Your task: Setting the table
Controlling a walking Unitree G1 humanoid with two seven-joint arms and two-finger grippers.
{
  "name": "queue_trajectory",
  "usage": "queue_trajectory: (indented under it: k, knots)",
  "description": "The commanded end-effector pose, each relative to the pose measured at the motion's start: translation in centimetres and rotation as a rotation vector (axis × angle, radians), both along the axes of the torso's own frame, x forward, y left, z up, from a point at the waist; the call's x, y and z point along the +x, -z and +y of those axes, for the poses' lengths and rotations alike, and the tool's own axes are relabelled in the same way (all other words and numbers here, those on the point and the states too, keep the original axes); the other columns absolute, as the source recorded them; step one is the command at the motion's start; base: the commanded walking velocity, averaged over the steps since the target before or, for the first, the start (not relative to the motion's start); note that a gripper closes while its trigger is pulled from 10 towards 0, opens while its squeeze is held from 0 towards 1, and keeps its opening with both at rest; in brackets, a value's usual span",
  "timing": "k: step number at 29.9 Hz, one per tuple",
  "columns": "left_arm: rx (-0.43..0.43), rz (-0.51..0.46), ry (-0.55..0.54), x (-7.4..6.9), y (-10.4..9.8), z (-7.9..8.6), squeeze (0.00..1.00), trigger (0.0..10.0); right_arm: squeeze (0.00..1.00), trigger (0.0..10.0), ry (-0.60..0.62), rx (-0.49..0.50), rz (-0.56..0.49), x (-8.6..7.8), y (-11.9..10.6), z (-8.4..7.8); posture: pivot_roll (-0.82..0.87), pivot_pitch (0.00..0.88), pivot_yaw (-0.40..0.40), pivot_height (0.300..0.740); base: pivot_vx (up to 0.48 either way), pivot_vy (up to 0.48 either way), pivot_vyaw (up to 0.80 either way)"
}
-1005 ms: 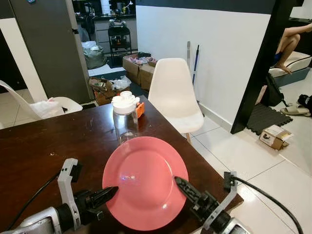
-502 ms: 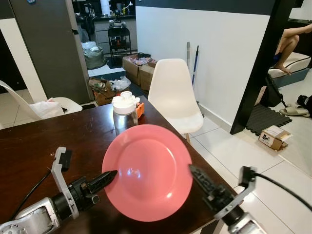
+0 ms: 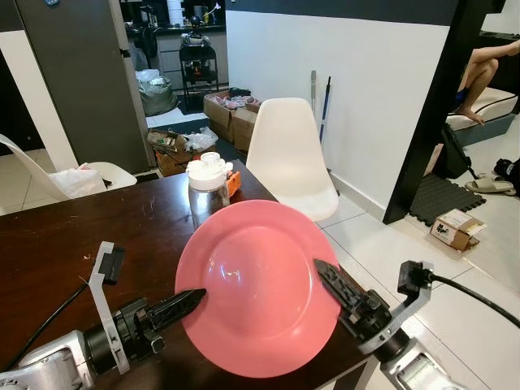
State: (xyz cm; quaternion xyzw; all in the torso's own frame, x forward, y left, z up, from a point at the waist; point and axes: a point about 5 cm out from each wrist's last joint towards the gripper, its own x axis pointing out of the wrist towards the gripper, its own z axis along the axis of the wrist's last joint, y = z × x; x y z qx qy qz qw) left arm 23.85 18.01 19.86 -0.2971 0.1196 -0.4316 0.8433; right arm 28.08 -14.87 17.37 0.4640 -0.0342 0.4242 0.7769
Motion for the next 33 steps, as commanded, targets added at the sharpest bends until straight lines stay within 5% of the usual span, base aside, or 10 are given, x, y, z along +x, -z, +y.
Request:
queue_trajectory:
  k: [1,2,3,7,8,10,11,24,25,33]
  knots:
    - [-0.012,0.002,0.153,-1.0,-0.1,-2.2,0.0,10.0,0.0,10.0,-0.117,0.006,0.014,-0.2,0.2,2.2,0.05,0.088,0.094,0.74,0.0,0.0,0.0]
    - [-0.012,0.002,0.153,-1.0,-0.1,-2.2,0.0,10.0,0.0,10.0,-0.117,0.006,0.014,-0.2,0.2,2.2,0.05,0.088,0.094,0.74,0.0,0.0,0.0]
    - [-0.003,0.001,0.149,-0.9,-0.1,-2.2,0.0,10.0,0.0,7.9,-0.148,0.004,0.034,-0.6,0.6,2.6,0.05,0.089,0.091,0.74,0.0,0.0,0.0]
    - [0.005,0.001,0.14,-0.8,0.0,-2.2,0.0,10.0,0.0,7.5,-0.174,-0.002,0.048,-0.9,0.8,3.0,0.05,0.093,0.089,0.74,0.0,0.0,0.0]
    - [0.016,0.002,0.12,-0.6,0.1,-2.2,0.0,10.0,0.0,4.8,-0.189,-0.022,0.051,-1.2,1.1,3.2,0.05,0.095,0.088,0.74,0.0,0.0,0.0]
    - [0.026,0.002,0.098,-0.3,0.1,-2.0,0.0,10.0,0.0,7.4,-0.197,-0.042,0.056,-1.4,1.3,3.4,0.05,0.097,0.088,0.74,0.0,0.0,0.0]
    - [0.035,0.003,0.078,-0.1,0.2,-1.9,0.0,10.0,0.0,10.0,-0.201,-0.061,0.059,-1.5,1.5,3.5,0.04,0.097,0.087,0.74,0.0,0.0,0.0]
    - [0.047,0.003,0.092,-0.2,0.2,-1.9,0.0,10.0,0.0,10.0,-0.173,-0.142,0.07,-1.6,2.1,3.4,0.04,0.098,0.088,0.74,0.0,0.0,0.0]
    - [0.048,0.006,0.096,-0.4,0.3,-1.9,0.0,10.0,0.0,1.3,-0.159,-0.131,0.072,-1.3,2.1,3.3,0.04,0.095,0.086,0.74,0.0,0.0,0.0]
    - [0.054,-0.005,0.071,-0.2,0.3,-1.8,0.0,10.0,0.0,0.0,-0.128,-0.09,0.076,-1.0,2.0,2.7,0.04,0.091,0.084,0.74,0.0,0.0,0.0]
